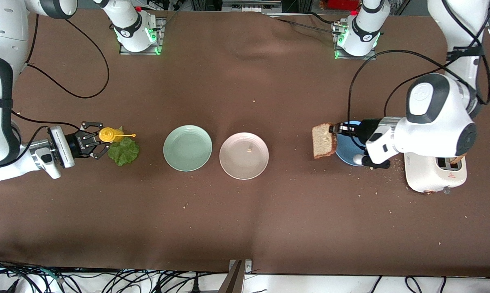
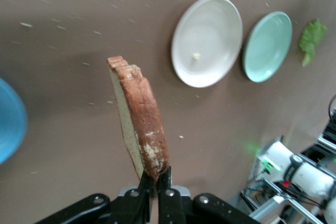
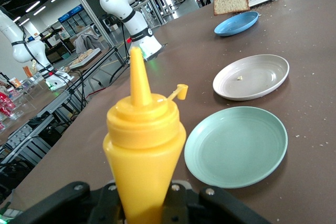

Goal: Make sandwich in beige plate with both arms
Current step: 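Lift the toast slice out of the toaster toward the beige plate with the left gripper, then lower the toast onto the beige plate and open the left gripper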

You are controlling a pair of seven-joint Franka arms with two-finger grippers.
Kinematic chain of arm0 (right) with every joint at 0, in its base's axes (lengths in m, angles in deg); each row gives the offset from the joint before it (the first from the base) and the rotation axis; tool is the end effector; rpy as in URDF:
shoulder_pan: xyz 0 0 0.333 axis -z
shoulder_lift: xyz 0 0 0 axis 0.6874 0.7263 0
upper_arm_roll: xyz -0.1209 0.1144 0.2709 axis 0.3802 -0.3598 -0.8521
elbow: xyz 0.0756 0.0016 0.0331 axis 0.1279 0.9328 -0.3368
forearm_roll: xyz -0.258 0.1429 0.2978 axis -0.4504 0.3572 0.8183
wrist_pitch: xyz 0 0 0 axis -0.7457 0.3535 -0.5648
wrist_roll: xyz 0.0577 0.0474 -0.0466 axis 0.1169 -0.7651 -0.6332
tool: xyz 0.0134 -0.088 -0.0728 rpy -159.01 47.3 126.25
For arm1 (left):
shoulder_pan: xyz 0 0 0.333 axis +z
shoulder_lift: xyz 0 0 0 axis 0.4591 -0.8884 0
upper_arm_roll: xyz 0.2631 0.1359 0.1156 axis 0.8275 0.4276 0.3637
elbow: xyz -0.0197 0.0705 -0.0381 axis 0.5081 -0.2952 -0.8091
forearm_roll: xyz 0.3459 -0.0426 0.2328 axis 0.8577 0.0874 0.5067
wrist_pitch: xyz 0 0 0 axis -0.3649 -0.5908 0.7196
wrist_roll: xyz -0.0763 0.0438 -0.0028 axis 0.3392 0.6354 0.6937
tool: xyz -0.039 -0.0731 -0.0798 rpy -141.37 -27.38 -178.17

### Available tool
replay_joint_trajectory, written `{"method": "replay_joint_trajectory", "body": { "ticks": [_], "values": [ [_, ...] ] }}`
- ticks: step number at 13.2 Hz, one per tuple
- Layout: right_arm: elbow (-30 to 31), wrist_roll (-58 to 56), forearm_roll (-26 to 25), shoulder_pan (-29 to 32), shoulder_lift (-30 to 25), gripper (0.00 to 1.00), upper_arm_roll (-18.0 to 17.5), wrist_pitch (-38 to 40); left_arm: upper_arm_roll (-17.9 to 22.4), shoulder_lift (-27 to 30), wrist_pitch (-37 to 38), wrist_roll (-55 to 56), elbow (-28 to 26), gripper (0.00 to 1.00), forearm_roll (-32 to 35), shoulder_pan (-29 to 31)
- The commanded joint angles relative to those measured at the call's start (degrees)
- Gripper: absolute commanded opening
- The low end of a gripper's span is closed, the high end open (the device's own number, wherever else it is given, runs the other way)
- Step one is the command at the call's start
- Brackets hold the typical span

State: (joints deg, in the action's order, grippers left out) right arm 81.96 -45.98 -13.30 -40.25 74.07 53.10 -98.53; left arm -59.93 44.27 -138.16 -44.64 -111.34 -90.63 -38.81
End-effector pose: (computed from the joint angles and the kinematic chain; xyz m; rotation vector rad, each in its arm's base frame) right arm 0.6654 -0.0464 0.2772 -1.3996 -1.4312 -0.3353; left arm 0.6371 -0.1940 0.3744 2.4867 -0.0985 -0.5421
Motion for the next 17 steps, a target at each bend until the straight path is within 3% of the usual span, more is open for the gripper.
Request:
{"method": "replay_joint_trajectory", "body": {
  "ticks": [1,5,9,12,17],
  "values": [
    [-7.0,8.1,-2.8,0.6,0.3,0.0,-0.4,4.4,0.3,-5.1,-3.6,0.6,4.2,0.0,-3.2,-5.7],
    [-9.0,11.6,-6.6,0.1,0.3,0.0,-0.6,4.8,0.3,-8.6,-17.4,3.8,4.1,0.0,-6.7,-16.3],
    [-9.1,17.6,-8.5,-3.8,0.6,0.0,-0.8,1.1,0.3,-9.2,-22.9,6.8,4.4,0.0,-9.6,-20.5],
    [-9.1,20.4,-11.1,-7.6,0.5,0.0,-1.1,-1.8,0.3,-11.0,-30.9,6.9,4.4,0.0,-10.9,-23.4],
    [-9.3,24.9,-10.7,-10.2,0.4,0.0,-1.3,-3.8,0.3,-13.5,-39.1,6.9,4.4,0.0,-14.1,-26.5]
  ]
}}
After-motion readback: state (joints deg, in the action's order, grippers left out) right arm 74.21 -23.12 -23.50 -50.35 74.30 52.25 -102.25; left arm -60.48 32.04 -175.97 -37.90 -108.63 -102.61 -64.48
